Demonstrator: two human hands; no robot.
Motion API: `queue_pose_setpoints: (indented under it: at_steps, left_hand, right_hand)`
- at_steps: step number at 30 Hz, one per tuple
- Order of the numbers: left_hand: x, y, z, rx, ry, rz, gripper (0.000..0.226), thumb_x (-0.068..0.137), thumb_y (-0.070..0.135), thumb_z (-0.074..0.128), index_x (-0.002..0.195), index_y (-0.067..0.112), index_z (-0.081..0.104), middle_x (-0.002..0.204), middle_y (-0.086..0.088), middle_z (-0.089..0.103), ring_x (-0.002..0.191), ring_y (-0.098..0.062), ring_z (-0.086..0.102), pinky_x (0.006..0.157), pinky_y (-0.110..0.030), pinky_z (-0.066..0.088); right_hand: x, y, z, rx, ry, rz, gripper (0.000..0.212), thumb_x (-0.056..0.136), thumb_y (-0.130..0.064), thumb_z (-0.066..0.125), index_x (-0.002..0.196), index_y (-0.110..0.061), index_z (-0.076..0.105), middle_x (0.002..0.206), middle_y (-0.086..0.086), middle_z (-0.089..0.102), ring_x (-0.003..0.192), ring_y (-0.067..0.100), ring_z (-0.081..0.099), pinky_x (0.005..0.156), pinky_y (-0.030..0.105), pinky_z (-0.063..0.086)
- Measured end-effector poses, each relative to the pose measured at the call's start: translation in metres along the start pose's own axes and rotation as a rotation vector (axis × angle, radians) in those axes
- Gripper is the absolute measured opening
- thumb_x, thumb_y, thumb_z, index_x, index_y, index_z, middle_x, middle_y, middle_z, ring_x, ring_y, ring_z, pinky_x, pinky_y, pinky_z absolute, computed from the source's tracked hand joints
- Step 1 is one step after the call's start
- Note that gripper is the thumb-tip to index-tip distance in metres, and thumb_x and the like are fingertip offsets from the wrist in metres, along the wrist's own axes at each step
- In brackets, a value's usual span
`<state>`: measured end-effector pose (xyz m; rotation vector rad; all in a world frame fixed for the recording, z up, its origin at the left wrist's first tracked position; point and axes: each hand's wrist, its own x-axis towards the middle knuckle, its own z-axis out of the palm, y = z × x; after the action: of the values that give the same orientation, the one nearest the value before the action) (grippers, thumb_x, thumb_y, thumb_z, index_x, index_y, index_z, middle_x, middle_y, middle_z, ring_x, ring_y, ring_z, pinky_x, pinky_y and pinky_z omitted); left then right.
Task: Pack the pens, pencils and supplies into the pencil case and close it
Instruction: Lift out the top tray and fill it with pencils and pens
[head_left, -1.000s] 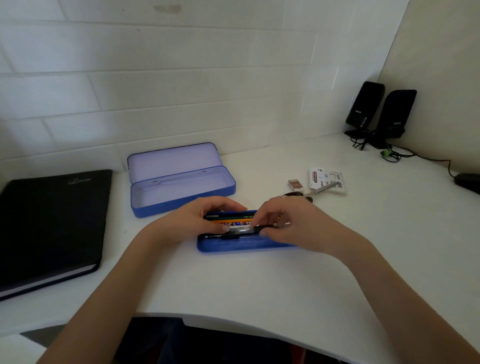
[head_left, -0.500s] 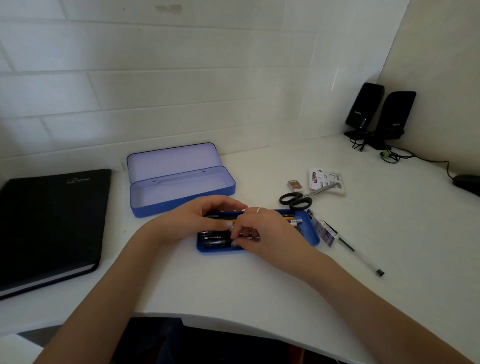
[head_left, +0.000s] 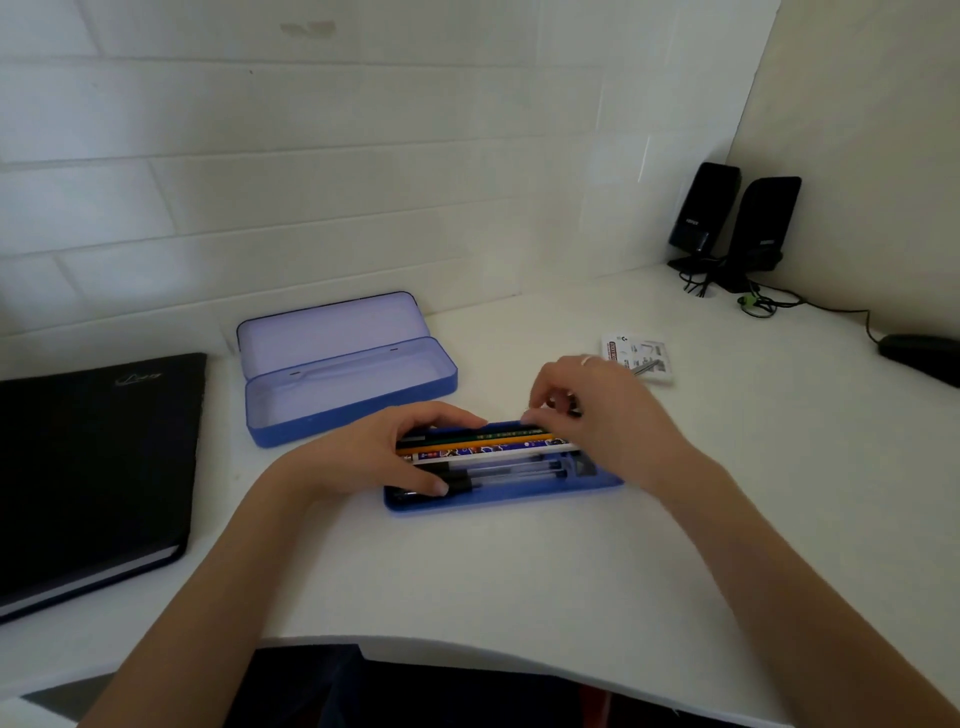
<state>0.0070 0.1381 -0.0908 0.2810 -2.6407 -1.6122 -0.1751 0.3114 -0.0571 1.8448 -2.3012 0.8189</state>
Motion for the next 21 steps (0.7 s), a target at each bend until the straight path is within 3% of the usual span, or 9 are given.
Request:
queue_pose_setpoints:
  at_steps: [3, 5, 11, 17, 21]
  left_hand:
    - [-0.002, 0.000, 0.000, -0.009, -0.004, -0.003, 0.063, 0.074, 0.008, 0.077, 0.121, 0.044, 0.056, 0.120, 0.020, 0.059, 0.111, -0.007, 0.059, 0.088, -0.020, 0.051]
    - [-0.002, 0.000, 0.001, -0.015, -0.001, -0.002, 0.063, 0.074, 0.008, 0.077, 0.120, 0.044, 0.056, 0.121, 0.019, 0.059, 0.110, -0.007, 0.060, 0.088, -0.020, 0.051]
    - [-0.001, 0.000, 0.001, 0.001, -0.007, -0.005, 0.063, 0.074, 0.009, 0.077, 0.121, 0.045, 0.055, 0.123, 0.018, 0.057, 0.111, -0.007, 0.058, 0.093, -0.025, 0.051]
    - [-0.001, -0.002, 0.000, 0.001, -0.025, -0.008, 0.063, 0.075, 0.010, 0.076, 0.123, 0.045, 0.054, 0.123, 0.020, 0.056, 0.112, -0.007, 0.058, 0.092, -0.024, 0.051]
    - [-0.001, -0.001, 0.000, 0.003, -0.015, -0.004, 0.061, 0.074, 0.013, 0.076, 0.122, 0.044, 0.055, 0.125, 0.020, 0.057, 0.113, -0.008, 0.058, 0.093, -0.024, 0.050]
  right_hand:
    - [-0.001, 0.029, -0.023, -0.052, 0.033, 0.221, 0.010, 0.079, -0.032, 0.068, 0.075, -0.027, 0.061, 0.070, -0.006, 0.059, 0.067, 0.012, 0.052, 0.062, 0.029, 0.042]
    - [-0.005, 0.049, -0.036, -0.060, -0.050, 0.371, 0.013, 0.076, -0.032, 0.072, 0.072, -0.026, 0.061, 0.071, -0.006, 0.059, 0.067, 0.012, 0.054, 0.058, 0.028, 0.042]
    - [-0.018, 0.068, -0.051, -0.023, -0.618, 0.601, 0.014, 0.075, -0.028, 0.069, 0.086, -0.023, 0.063, 0.074, 0.000, 0.071, 0.059, 0.009, 0.060, 0.064, 0.025, 0.045]
    - [-0.011, 0.060, -0.037, -0.150, -0.499, 0.629, 0.005, 0.075, -0.022, 0.068, 0.073, -0.019, 0.064, 0.079, 0.001, 0.069, 0.064, 0.010, 0.060, 0.060, 0.024, 0.048]
    - [-0.013, 0.062, -0.041, -0.115, -0.376, 0.581, 0.007, 0.074, -0.020, 0.068, 0.080, -0.019, 0.066, 0.084, 0.000, 0.064, 0.073, 0.015, 0.059, 0.061, 0.025, 0.048]
